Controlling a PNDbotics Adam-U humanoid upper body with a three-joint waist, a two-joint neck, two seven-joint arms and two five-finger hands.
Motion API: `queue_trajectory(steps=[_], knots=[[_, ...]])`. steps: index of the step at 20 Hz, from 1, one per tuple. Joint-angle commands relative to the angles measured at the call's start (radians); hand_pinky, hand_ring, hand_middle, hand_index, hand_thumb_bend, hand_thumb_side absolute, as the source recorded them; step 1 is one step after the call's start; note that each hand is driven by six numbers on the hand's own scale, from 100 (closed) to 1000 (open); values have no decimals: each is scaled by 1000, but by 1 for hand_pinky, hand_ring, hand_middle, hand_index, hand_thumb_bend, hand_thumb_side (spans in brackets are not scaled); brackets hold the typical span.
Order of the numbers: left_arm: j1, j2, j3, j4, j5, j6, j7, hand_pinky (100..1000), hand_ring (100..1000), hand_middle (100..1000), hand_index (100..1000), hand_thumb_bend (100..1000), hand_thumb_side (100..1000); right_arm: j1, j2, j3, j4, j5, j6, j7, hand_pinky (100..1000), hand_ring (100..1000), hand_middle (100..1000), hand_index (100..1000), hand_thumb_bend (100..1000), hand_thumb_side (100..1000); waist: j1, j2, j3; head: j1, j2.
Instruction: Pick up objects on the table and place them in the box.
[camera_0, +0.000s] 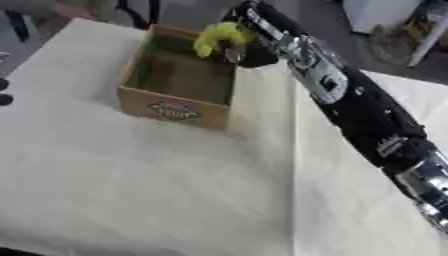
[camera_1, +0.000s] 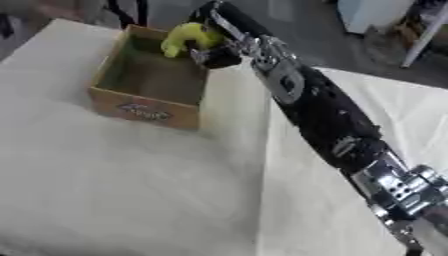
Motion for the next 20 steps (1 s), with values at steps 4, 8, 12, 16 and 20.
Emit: queue_trajectory(steps=[4,8,12,16,20], knots=[[-32,-1,-19,-34,9,2,-27,748,756,653,774,346,505,-35,8,-14,92,118,12,-103,399,421,507,691,100,216,0,3,21,-47,-29],[-34,-4,-20,-35,4,3,-31,747,755,652,773,350,497,-39,21,-11,130,208,48,-194,514,519,623,806,100,240,-2,11,19,-56,-30],[-35,-5,-21,-34,2,4,-32,747,755,652,773,349,507,-39,28,8,121,269,23,-122,878,908,856,909,100,339,-2,13,13,-56,-28],[-34,-5,-21,-33,2,4,-32,747,755,651,773,352,506,-39,30,7,100,290,-6,-41,978,1000,941,959,100,361,-1,12,9,-57,-28],[-34,-5,-21,-32,2,4,-31,746,755,651,772,354,505,-37,30,5,79,288,-10,-14,983,1000,956,969,100,336,0,12,4,-57,-27]])
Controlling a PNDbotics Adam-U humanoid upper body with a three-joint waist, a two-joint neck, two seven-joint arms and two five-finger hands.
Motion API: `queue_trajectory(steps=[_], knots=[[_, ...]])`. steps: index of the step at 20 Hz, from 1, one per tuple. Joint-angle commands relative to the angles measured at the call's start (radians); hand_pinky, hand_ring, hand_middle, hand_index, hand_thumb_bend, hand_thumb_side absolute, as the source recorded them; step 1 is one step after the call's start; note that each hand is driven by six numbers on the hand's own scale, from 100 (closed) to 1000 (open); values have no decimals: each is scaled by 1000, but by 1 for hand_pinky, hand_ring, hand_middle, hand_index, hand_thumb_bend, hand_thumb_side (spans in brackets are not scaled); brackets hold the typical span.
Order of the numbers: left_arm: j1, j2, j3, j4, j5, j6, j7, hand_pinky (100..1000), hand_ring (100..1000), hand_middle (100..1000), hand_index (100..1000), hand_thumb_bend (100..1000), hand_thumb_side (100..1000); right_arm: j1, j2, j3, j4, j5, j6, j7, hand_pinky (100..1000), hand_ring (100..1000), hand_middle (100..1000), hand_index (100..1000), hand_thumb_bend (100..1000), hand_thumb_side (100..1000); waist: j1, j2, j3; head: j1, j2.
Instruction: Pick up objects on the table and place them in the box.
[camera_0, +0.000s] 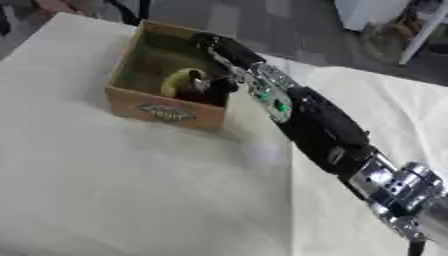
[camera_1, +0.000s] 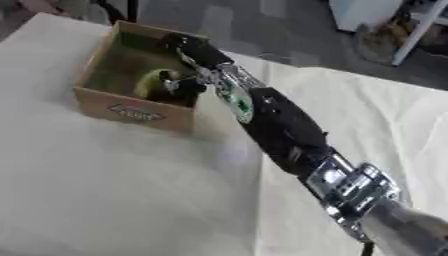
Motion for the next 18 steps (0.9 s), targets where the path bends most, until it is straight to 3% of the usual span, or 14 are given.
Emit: queue_trajectory(steps=[1,3,7,14,18], knots=[[-12,4,1,-19,1,-1,-1,746,755,651,772,354,505,-18,-15,-9,-43,-4,-4,12,978,1000,953,967,100,329,13,-17,-7,-2,-10],[-9,5,4,-17,0,-1,2,746,756,651,772,355,505,-14,-18,-8,-74,-29,-3,3,957,1000,936,955,100,306,16,-18,-22,2,-7],[8,8,16,-11,-5,-1,13,745,757,650,771,357,510,2,-31,-7,-170,-143,12,4,819,952,853,915,100,221,25,-20,-66,26,6],[58,15,40,9,-22,-7,37,744,759,648,770,356,515,72,-60,-16,-354,-523,33,44,718,916,788,863,100,154,59,-40,-192,98,38],[87,19,52,18,-33,-10,50,748,760,649,770,348,516,124,-61,-37,-467,-687,67,36,685,900,751,836,100,152,81,-55,-276,140,49]])
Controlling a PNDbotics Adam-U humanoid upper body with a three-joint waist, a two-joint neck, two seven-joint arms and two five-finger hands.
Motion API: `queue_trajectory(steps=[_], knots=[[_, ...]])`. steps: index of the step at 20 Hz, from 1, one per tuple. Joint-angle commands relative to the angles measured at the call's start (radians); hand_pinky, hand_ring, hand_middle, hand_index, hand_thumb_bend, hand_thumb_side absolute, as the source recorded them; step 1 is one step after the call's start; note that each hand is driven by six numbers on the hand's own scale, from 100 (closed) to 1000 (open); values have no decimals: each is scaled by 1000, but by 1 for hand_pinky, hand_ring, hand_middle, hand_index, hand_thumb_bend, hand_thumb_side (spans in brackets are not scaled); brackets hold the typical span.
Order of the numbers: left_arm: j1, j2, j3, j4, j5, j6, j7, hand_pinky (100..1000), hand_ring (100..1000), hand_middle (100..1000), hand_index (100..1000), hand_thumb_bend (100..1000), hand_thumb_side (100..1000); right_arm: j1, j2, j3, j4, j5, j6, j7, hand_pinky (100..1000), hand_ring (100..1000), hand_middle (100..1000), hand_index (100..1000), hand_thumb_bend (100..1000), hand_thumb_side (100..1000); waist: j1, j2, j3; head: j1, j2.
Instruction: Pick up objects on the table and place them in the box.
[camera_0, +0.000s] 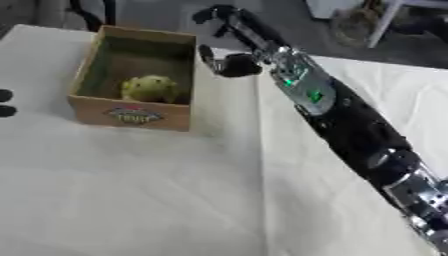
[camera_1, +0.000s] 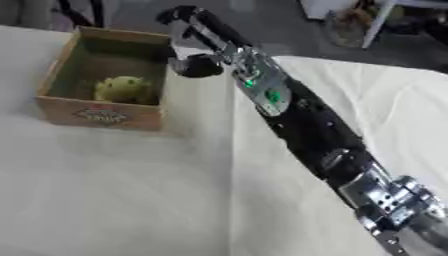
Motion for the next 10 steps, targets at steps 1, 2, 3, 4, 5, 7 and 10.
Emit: queue_trajectory(steps=[1,2,3,4,5,7,10], knots=[[7,19,17,-5,-11,-5,13,751,761,649,770,346,517,17,-28,-29,-107,-126,27,-6,682,899,747,833,100,155,14,-25,-28,33,13],[13,20,20,-3,-12,-6,16,751,761,649,770,346,517,30,-26,-33,-132,-152,36,-6,677,896,741,829,100,167,17,-27,-43,41,14],[19,20,24,-1,-14,-6,20,751,761,649,770,347,520,43,-21,-38,-157,-176,43,-6,675,894,737,828,100,174,21,-29,-62,53,16],[25,20,28,2,-16,-7,24,751,761,649,770,346,521,56,-17,-43,-179,-196,50,-6,672,892,731,826,100,182,24,-31,-79,63,19],[31,19,31,5,-19,-7,28,751,761,648,770,347,523,70,-11,-49,-198,-214,58,-8,669,890,727,825,100,187,28,-33,-98,74,22],[40,16,36,9,-23,-8,33,759,762,649,770,343,525,96,0,-59,-228,-242,71,-13,664,880,715,823,100,199,35,-35,-128,90,25],[54,11,41,16,-28,-9,38,760,762,648,770,342,532,141,17,-75,-270,-280,87,-26,657,866,699,816,100,268,43,-37,-171,110,29]])
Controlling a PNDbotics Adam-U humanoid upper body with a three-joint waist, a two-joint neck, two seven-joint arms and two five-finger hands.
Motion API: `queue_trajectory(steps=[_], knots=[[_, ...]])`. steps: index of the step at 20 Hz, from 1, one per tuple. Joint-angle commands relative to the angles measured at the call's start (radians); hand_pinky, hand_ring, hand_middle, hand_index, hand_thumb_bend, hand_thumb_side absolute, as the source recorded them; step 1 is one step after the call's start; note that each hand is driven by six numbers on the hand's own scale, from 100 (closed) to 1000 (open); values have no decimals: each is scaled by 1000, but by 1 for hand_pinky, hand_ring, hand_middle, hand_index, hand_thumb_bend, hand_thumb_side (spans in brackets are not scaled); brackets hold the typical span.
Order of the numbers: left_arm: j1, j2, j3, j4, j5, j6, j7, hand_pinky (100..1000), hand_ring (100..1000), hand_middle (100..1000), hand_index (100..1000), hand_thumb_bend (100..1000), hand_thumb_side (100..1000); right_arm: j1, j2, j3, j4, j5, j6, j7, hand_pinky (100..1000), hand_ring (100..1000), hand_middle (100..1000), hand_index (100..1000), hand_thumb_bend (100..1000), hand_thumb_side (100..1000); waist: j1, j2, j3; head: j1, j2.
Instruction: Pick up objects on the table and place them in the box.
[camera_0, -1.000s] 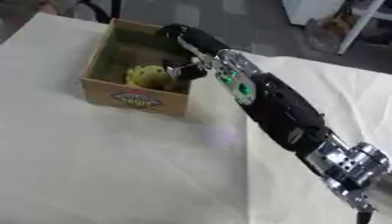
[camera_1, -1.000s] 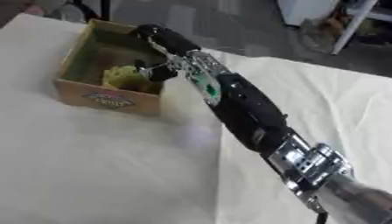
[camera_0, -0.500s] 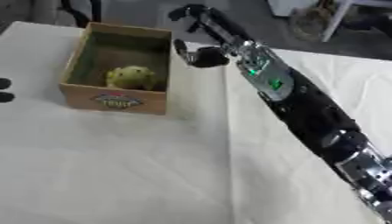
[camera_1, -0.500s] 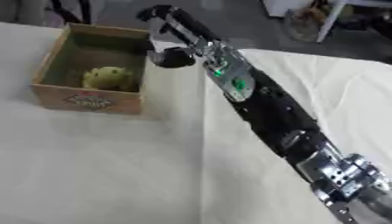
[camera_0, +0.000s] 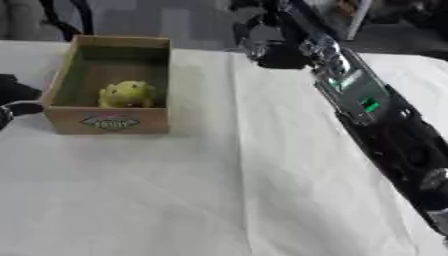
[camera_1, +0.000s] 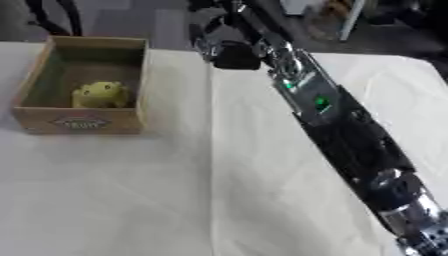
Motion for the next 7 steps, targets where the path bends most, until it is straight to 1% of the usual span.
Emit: queue_trajectory(steps=[1,2,7], knots=[[2,9,15,-3,-9,-2,9,760,762,648,769,342,534,18,2,-28,-64,-44,18,-15,656,865,697,816,100,276,7,-18,-20,20,12],[7,8,17,-1,-11,-2,10,757,762,648,769,342,539,30,8,-32,-74,-50,22,-19,654,863,693,814,100,303,9,-18,-32,23,14],[21,5,26,7,-28,-1,18,747,761,647,769,342,546,85,32,-43,-121,-66,37,-32,650,860,688,814,100,344,13,-16,-76,38,21]])
